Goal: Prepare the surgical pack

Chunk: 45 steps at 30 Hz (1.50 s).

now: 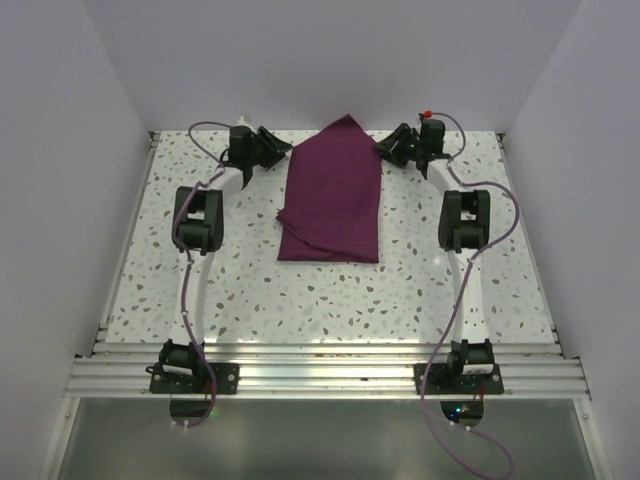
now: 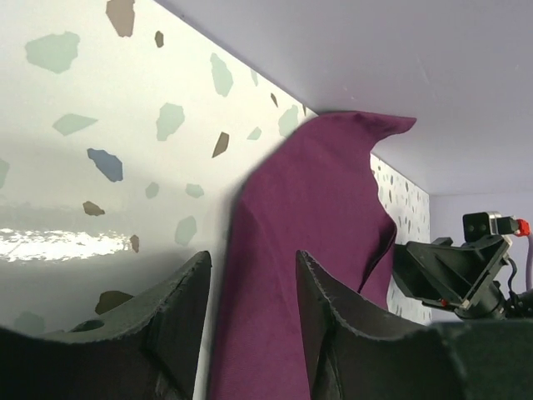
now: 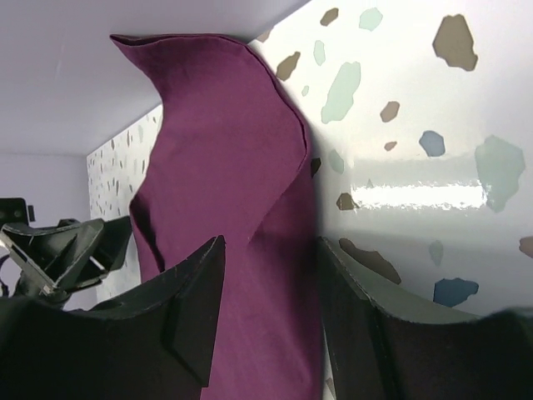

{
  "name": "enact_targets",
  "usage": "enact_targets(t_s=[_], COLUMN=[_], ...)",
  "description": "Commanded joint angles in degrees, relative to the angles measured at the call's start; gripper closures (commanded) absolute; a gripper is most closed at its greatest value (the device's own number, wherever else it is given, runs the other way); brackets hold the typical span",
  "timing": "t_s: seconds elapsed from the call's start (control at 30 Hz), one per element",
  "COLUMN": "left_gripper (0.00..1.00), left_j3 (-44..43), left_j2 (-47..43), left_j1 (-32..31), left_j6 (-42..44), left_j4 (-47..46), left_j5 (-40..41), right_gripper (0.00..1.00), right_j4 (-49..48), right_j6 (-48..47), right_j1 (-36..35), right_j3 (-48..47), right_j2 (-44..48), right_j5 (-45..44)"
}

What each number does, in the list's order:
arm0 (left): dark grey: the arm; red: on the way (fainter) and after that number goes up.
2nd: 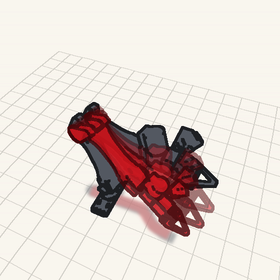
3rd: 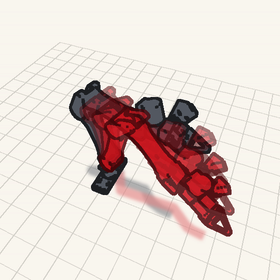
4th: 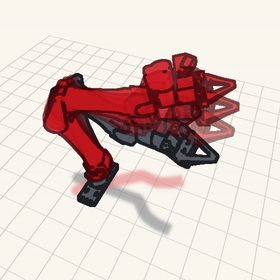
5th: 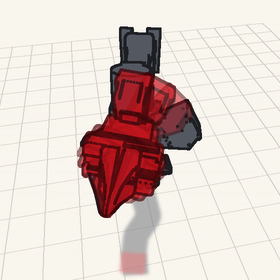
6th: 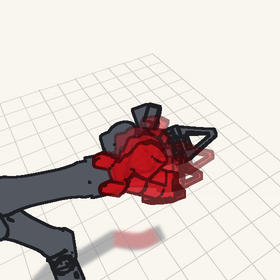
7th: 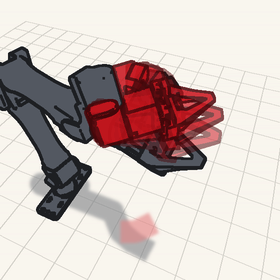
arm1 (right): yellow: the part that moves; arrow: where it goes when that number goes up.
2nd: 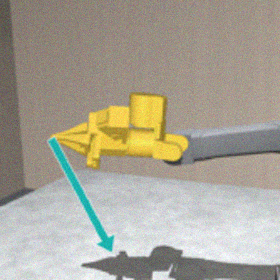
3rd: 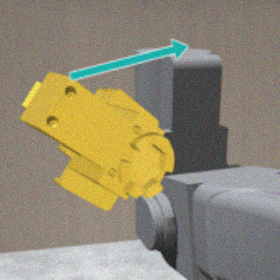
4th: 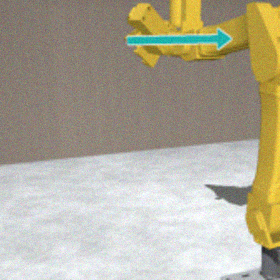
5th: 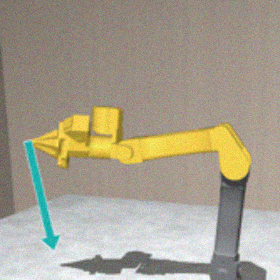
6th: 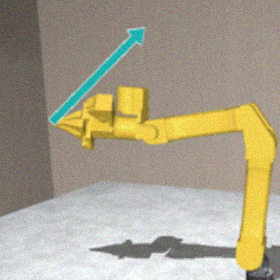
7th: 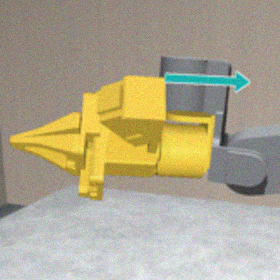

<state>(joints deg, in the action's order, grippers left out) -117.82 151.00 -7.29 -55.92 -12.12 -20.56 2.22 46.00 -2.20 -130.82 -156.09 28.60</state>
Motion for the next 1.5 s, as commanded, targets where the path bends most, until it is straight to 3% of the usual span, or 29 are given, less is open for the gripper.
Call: enact_targets(t_s=[0.0, 0.2, 0.5, 0.9, 0.97, 1.13, 1.47], left_gripper=[0.50, 0.48, 0.52, 0.71, 0.76, 0.99, 1.00], left_j3=[-2.7, -8.0, -8.9, -13.7, -13.7, -14.2, -12.3], left_j2=[1.7, 5.3, 7.5, 11.3, 11.5, 11.2, 4.2], left_j1=[0.2, -0.5, -1.1, -1.9, -1.9, -1.3, -0.5], left_j6=[2.0, 2.2, 1.8, 0.0, -0.7, -4.6, -6.7], left_j4=[-0.1, 0.8, 0.8, 0.8, 0.3, -1.8, -0.7], left_j5=[2.2, 0.7, -0.5, -1.5, -1.3, -1.9, -2.0], right_gripper=[0.48, 0.50, 0.53, 0.58, 0.60, 0.69, 0.90], right_j4=[2.2, 1.0, 0.5, -1.0, -1.4, -3.4, -2.7], right_j6=[-1.6, -0.1, 0.0, 1.1, 1.8, 4.2, 7.9], right_j1=[0.2, 0.0, -0.9, -1.1, -1.3, -2.3, -2.5], right_j3=[-1.8, -4.7, -6.4, -5.5, -5.8, -7.0, -8.6], right_j2=[-3.7, -6.2, -7.6, -7.5, -7.7, -7.6, -3.1], right_j5=[-0.6, -0.1, -0.2, -0.5, -0.3, 1.6, 1.7])
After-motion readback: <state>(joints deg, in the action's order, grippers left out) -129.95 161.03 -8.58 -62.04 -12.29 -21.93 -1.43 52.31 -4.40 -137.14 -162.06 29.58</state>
